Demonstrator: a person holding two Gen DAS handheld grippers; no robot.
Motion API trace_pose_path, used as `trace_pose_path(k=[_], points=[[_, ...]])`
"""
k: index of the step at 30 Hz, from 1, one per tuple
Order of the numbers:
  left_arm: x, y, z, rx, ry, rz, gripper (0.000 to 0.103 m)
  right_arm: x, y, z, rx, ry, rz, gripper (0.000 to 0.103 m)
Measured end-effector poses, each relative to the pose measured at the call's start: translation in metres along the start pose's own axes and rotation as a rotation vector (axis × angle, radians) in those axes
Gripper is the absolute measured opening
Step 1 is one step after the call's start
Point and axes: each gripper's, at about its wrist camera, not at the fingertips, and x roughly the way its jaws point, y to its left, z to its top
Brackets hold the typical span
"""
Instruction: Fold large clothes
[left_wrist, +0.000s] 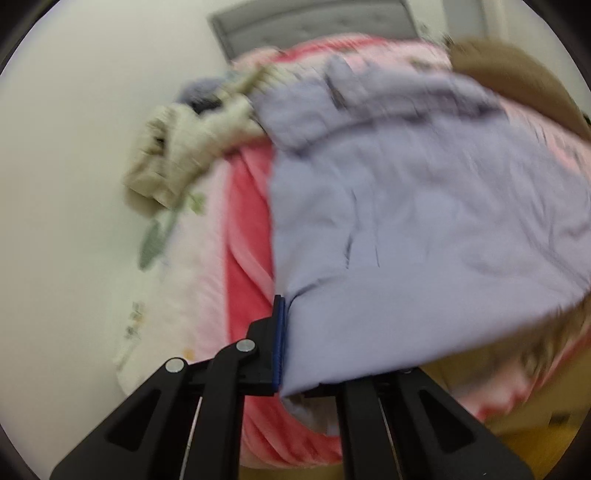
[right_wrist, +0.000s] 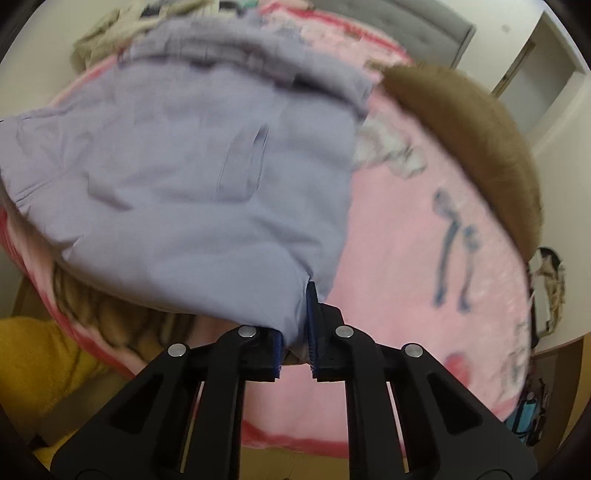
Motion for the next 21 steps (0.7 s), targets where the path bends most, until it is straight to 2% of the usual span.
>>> trace_pose_path(k=[5,10,15,21], points=[[-0.011,0.020,0.065,-0.045,-0.067,0.055,0.006,-0.041,-0.018,0.072,-0.057,-0.113,-0.080,0.008],[-0.003,0.040,0.123,-0.078,-0.080,0.092,0.006,-0.052,-0.043,0.153,-0.094,-0.175,-0.155,0.008],[0.019,0.066,0.184,-0.111,-0.058,0.052,0.006,-0.053,-0.060,0.235,-0.108,-0.193,-0.212,0.007],[0.073,0.078,0.259,-0.157,-0.024,-0.004,0.006,-0.012,-0.074,0.319,-0.092,-0.168,-0.255,0.007]])
